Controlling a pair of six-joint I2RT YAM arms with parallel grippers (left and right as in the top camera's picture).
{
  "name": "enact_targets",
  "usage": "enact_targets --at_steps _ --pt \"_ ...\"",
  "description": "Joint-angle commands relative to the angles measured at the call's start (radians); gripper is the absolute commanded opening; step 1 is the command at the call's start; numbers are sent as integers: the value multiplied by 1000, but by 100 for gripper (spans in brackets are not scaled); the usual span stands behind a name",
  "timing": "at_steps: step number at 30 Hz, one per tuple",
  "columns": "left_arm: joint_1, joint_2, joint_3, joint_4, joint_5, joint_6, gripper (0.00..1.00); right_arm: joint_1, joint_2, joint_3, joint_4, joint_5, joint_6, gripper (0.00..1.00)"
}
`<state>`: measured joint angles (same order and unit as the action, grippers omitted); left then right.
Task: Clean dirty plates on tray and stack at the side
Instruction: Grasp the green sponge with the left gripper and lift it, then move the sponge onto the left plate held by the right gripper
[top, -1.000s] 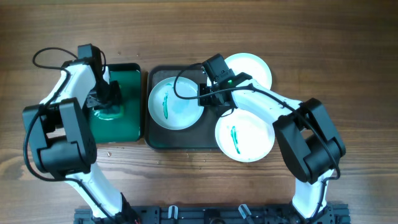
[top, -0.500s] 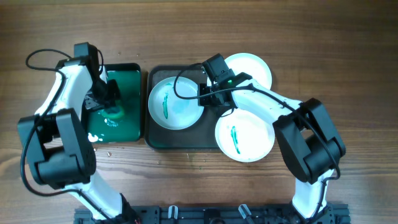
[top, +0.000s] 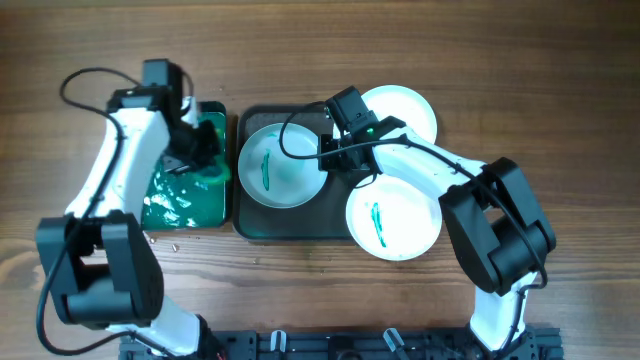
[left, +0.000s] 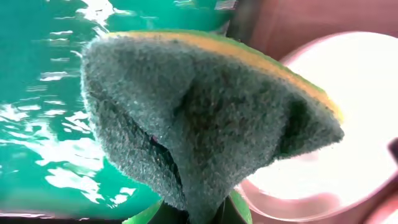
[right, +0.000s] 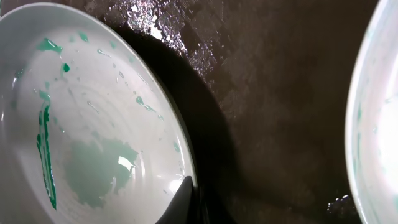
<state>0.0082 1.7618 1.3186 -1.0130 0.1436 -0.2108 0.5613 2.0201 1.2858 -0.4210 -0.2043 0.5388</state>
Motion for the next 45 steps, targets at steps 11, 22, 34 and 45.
enact_targets --at_steps 11,22,34,45 --pt "-248 240 9 158 92 -134 4 -20 23 16 -34 -32 14 4" --pt "-284 310 10 166 511 204 4 -19 23 16 -32 -32 14 4" --pt "-291 307 118 -24 -312 -295 4 -19 23 16 -32 -31 14 4" --pt "-373 309 88 243 214 97 4 -20 23 16 -36 -31 14 4"
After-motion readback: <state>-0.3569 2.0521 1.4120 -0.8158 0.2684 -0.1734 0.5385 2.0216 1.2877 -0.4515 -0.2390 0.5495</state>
